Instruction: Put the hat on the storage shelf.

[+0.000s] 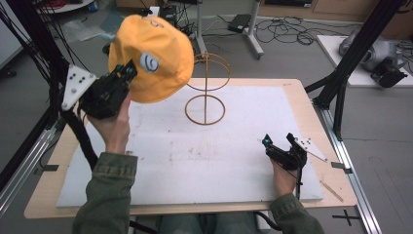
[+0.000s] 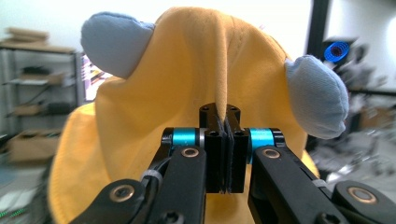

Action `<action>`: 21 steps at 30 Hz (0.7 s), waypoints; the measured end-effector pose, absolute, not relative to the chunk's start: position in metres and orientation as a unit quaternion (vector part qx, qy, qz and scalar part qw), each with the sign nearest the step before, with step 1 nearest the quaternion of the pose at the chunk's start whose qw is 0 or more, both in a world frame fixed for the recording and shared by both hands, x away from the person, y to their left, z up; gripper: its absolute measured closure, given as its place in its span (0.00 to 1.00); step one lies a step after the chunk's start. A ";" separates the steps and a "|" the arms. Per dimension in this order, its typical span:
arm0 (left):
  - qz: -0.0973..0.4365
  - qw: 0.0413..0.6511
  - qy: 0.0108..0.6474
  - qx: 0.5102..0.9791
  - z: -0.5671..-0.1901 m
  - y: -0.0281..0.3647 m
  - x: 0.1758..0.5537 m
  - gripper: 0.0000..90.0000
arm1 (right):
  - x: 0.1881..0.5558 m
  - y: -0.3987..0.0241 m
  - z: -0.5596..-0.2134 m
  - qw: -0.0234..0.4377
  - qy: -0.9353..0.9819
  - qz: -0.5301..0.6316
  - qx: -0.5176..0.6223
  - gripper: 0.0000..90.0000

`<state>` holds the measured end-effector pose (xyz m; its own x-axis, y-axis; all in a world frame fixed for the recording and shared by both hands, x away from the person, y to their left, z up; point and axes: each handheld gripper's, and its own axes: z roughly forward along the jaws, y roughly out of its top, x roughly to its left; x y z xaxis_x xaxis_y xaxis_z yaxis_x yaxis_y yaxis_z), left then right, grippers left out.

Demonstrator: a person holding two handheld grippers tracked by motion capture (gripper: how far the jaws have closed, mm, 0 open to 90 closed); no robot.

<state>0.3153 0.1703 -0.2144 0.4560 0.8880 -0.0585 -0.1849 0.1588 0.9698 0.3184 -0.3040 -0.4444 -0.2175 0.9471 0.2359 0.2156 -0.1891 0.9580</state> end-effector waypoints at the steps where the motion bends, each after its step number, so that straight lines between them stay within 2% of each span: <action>1: 0.388 0.686 0.336 0.516 -0.208 0.165 0.321 0.98 | 0.318 -0.304 -0.444 0.328 0.547 0.558 0.532 0.05; 9: 0.350 0.727 0.309 0.503 -0.182 0.120 0.363 0.98 | 0.319 -0.304 -0.444 0.327 0.548 0.559 0.529 0.05; 21: 0.309 0.668 0.322 0.596 -0.185 0.070 0.420 0.98 | 0.318 -0.304 -0.443 0.322 0.549 0.564 0.526 0.05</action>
